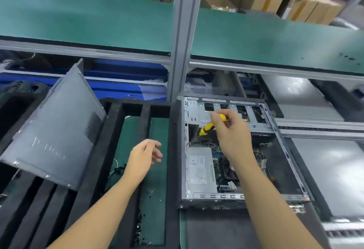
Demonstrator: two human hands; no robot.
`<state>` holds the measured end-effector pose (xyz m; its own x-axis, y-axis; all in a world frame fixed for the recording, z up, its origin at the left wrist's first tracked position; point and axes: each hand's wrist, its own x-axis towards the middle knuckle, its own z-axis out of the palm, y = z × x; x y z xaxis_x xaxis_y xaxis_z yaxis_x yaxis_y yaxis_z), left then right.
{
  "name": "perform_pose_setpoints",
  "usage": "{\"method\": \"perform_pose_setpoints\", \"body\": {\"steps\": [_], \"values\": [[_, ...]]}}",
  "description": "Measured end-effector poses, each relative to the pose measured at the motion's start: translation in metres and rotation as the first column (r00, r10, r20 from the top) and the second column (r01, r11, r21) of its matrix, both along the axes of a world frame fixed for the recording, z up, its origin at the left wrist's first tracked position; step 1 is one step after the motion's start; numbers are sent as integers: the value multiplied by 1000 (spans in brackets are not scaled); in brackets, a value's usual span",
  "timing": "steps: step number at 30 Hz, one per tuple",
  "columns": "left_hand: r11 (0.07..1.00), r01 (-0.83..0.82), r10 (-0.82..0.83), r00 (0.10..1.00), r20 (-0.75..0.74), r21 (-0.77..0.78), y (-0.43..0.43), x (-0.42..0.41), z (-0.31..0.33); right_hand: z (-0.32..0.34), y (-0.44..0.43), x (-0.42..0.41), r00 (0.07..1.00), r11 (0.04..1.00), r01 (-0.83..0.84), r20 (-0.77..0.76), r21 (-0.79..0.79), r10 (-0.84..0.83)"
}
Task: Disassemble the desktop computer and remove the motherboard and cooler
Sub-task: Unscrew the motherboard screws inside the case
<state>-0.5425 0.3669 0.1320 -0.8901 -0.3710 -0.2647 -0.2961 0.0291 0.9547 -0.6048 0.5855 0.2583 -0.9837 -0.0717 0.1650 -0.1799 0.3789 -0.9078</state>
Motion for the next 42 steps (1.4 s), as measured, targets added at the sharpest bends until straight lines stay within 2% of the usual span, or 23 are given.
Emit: {"method": "perform_pose_setpoints", "body": {"steps": [5,7,9,11,13,16,17,18,21,24,26,30,35,42], "values": [[980,117,-152,962,-226,-162,57,-30,46,-4,48,0,988,987,152,10,-47,-151],[949,191,-256,932,-258,-251,79,-41,55,-6,68,-1,983,982,182,-12,-42,-183],[893,279,-370,902,-222,-354,100,-53,59,-10,84,-3,982,983,183,-35,-7,-183],[790,365,-474,873,-114,-493,118,-65,57,-17,97,-7,988,987,155,-33,47,-154],[659,408,-493,869,47,-632,131,-75,50,-28,103,-18,995,992,96,8,84,-97],[384,485,-347,864,364,-786,142,-89,36,-45,105,-39,996,981,-41,91,191,24],[322,527,-290,846,448,-787,146,-95,34,-51,104,-45,988,968,-113,125,226,86],[307,571,-249,820,515,-761,149,-102,34,-56,102,-51,976,950,-186,161,251,148],[380,710,-283,700,656,-593,152,-124,33,-72,96,-63,930,871,-352,228,341,287],[358,842,-420,530,737,-402,148,-139,30,-85,94,-72,893,778,-447,264,442,364],[370,871,-447,471,760,-323,144,-145,28,-92,93,-75,877,747,-479,274,461,394],[591,774,-431,543,721,-230,141,-152,17,-105,93,-80,868,732,-496,269,466,417],[722,665,-394,621,678,-189,142,-150,6,-117,94,-79,868,727,-494,218,477,446],[774,609,-386,670,634,-173,143,-151,1,-128,95,-81,880,768,-473,191,432,435]]}}
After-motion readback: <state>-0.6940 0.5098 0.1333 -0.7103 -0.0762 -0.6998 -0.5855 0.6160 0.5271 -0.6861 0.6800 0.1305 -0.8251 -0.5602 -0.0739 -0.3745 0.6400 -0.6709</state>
